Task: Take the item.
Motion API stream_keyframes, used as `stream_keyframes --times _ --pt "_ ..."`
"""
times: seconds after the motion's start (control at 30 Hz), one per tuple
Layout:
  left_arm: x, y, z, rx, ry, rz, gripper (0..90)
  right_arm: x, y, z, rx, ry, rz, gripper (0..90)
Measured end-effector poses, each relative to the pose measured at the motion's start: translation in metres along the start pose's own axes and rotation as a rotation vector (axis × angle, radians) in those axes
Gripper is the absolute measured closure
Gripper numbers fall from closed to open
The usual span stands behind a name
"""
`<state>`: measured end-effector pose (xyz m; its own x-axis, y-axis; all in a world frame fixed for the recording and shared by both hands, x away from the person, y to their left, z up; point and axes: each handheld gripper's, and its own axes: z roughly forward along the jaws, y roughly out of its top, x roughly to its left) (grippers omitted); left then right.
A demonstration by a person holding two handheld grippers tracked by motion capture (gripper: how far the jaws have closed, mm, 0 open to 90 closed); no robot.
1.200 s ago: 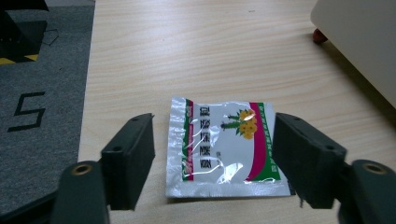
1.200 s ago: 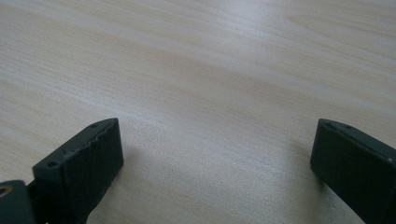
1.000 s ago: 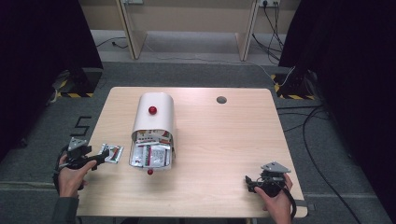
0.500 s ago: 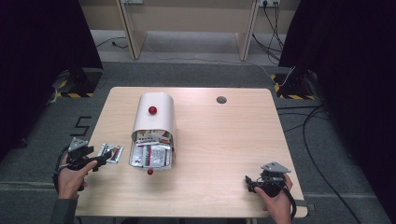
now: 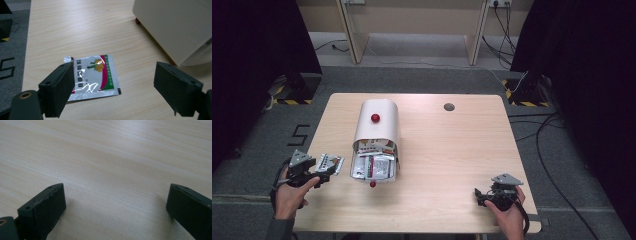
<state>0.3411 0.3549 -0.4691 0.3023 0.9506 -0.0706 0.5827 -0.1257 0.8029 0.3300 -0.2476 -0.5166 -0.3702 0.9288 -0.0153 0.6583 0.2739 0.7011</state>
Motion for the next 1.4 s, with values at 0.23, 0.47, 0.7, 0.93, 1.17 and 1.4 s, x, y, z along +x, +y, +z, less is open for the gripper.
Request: stream_keyframes --times 0.23,0.47,0.7,0.93,1.17,1.4 --pt "-0.005 -0.010 -0.011 -0.008 -0.028 0.006 16.7 0.000 0.000 0.000 0.000 0.001 0.000 3.3" --pt "-0.013 -0.018 -0.012 -0.006 -0.040 0.035 16.5 0.000 0.000 0.000 0.000 0.002 0.001 3.3" --pt "-0.023 -0.027 -0.015 -0.004 -0.065 0.057 16.5 0.000 0.000 0.000 0.000 0.002 0.001 3.3" --pt "-0.028 -0.040 -0.018 -0.004 -0.067 0.061 16.5 0.000 0.000 0.000 0.000 0.002 0.002 3.3" --pt "-0.036 -0.049 -0.016 0.007 -0.061 0.080 16.4 0.000 0.000 0.000 0.001 0.003 0.004 3.2" --pt "-0.043 -0.059 -0.014 0.015 -0.063 0.099 16.5 0.000 0.000 0.000 0.000 0.003 0.002 3.2"
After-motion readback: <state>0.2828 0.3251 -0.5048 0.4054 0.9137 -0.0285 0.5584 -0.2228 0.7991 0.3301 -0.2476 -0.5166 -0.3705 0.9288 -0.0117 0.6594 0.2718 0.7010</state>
